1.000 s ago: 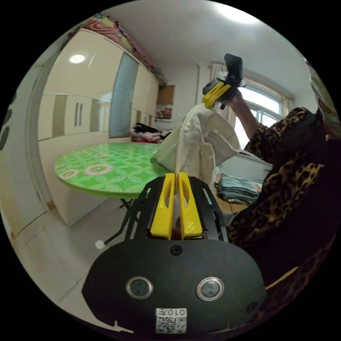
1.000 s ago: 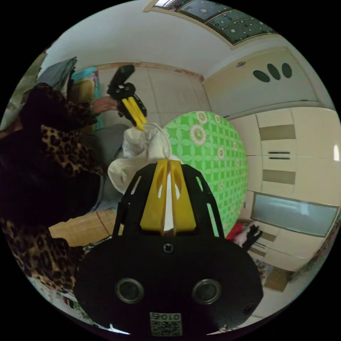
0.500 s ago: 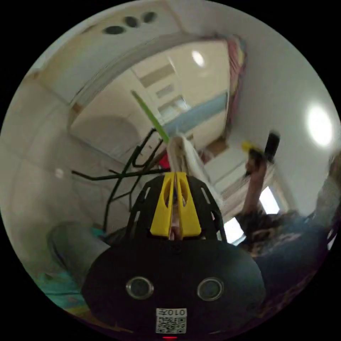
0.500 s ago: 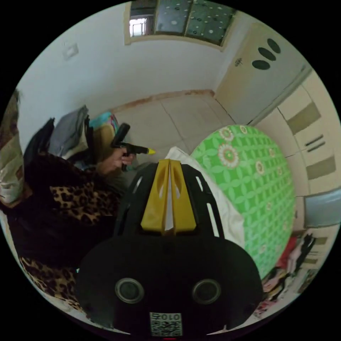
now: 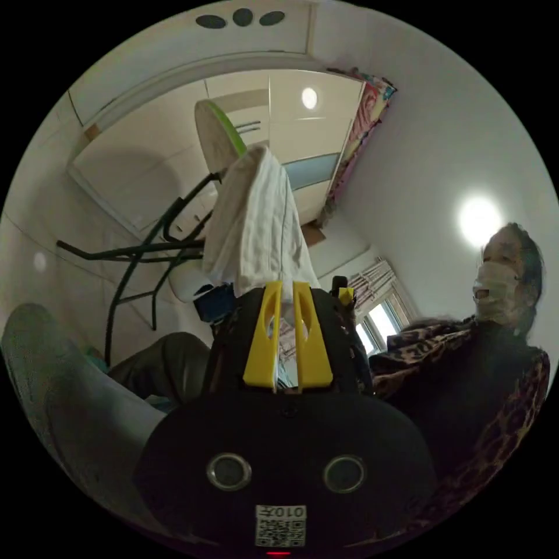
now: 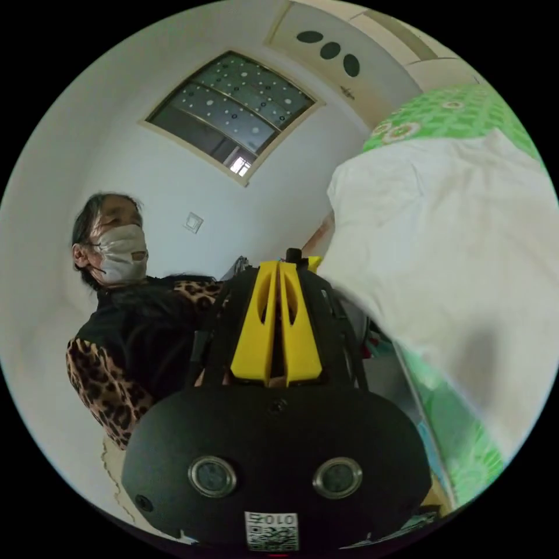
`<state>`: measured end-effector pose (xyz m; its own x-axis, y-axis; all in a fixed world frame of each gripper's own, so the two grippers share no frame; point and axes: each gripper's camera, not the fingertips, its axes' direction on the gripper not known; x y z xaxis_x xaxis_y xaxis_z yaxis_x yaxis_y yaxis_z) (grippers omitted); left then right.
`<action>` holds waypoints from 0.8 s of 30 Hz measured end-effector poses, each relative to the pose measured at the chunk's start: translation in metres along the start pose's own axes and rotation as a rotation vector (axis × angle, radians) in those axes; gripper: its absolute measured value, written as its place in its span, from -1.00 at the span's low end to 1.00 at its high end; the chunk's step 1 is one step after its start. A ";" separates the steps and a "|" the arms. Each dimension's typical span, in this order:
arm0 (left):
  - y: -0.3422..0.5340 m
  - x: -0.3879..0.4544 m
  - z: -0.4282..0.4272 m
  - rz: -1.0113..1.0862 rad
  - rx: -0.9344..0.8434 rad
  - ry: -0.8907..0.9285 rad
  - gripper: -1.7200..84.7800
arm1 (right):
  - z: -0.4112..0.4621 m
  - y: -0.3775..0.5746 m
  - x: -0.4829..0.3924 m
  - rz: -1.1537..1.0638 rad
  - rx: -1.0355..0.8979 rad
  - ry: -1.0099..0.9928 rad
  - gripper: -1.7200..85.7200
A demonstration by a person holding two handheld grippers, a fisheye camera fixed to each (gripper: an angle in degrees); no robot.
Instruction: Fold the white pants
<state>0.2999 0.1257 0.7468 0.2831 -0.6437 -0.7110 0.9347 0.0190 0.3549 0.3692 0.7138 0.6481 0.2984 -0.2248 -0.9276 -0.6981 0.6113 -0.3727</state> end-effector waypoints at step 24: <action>0.027 -0.066 -0.001 -0.349 0.258 -0.126 -0.48 | 0.040 0.177 0.126 0.219 0.188 -0.089 -0.47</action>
<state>0.3063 0.1694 0.8028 -0.0824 -0.6660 -0.7413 0.8811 -0.3963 0.2581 0.3095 0.8245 0.4661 0.2152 -0.0096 -0.9765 -0.6217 0.7698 -0.1446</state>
